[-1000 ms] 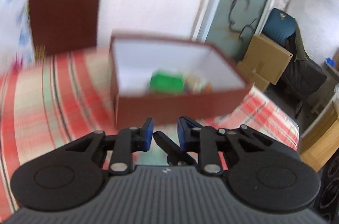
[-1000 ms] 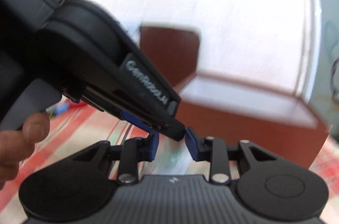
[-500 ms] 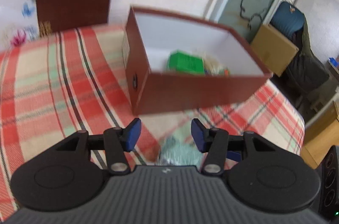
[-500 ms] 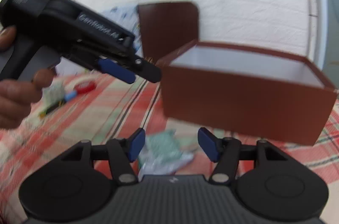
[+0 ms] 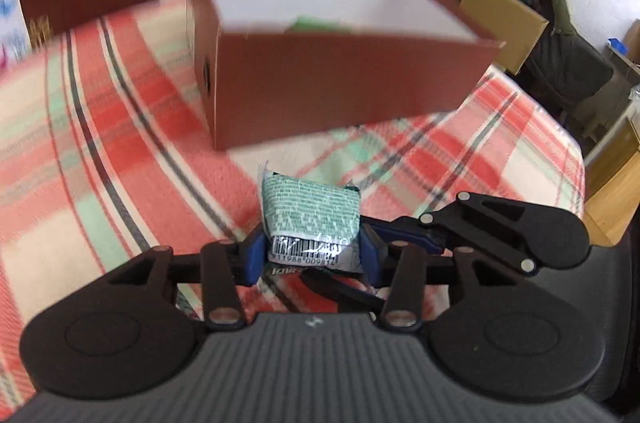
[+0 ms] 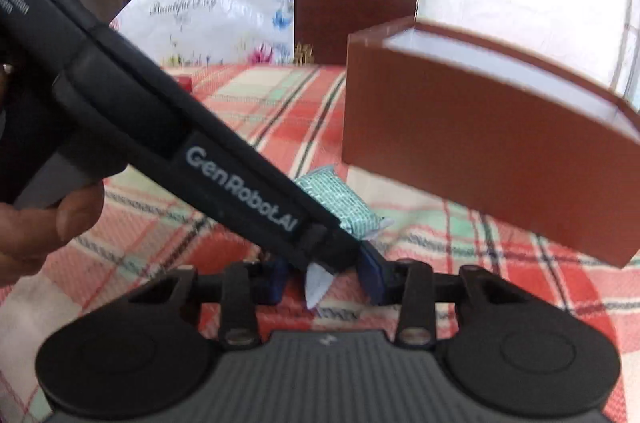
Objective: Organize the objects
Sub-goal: 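Carry the cracker packet into the brown box and open the left gripper, then move both grippers to the red tape roll on the table, then close both grippers on the red tape roll, then lower the red tape roll into the brown box and release, then move both grippers to the clear tape roll beside the marker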
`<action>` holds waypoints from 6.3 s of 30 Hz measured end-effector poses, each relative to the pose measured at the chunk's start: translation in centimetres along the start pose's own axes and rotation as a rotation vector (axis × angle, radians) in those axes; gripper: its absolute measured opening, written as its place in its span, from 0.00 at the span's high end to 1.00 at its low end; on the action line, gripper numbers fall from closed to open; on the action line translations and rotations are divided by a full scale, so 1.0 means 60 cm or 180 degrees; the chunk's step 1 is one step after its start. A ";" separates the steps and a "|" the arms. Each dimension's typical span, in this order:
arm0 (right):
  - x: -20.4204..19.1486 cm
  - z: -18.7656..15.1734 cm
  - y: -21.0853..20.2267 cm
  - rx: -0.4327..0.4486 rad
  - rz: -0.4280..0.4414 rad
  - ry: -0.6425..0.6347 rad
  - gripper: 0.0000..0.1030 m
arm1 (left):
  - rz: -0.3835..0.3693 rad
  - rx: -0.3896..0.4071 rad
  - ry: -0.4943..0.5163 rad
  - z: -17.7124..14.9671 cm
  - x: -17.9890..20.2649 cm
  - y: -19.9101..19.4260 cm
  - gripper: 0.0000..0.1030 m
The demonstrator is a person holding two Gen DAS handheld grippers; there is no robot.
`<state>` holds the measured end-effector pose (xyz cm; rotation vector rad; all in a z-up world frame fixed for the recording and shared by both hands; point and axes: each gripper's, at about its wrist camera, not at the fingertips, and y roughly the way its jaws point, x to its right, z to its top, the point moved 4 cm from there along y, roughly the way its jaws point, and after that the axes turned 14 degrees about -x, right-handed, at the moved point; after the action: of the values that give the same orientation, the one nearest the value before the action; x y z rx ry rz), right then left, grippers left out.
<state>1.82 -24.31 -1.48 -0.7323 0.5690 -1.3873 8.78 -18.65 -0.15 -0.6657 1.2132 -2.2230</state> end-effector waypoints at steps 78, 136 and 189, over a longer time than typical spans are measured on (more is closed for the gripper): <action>-0.093 0.070 0.056 -0.0673 0.0293 0.0541 0.70 | 0.1777 0.1169 -0.2186 -0.370 -0.412 -0.250 0.21; 0.117 0.098 -0.069 0.0915 -0.0519 0.0843 0.31 | 0.0651 0.0835 -0.0252 0.149 0.014 -0.116 0.50; -0.104 0.052 -0.019 -0.0106 0.0343 0.0363 0.33 | 0.2025 0.0815 -0.1813 -0.223 -0.275 -0.222 0.20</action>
<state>2.68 -17.77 1.08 -0.6424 0.7126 -1.3280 9.86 6.29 2.12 -0.6335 0.6996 -1.4789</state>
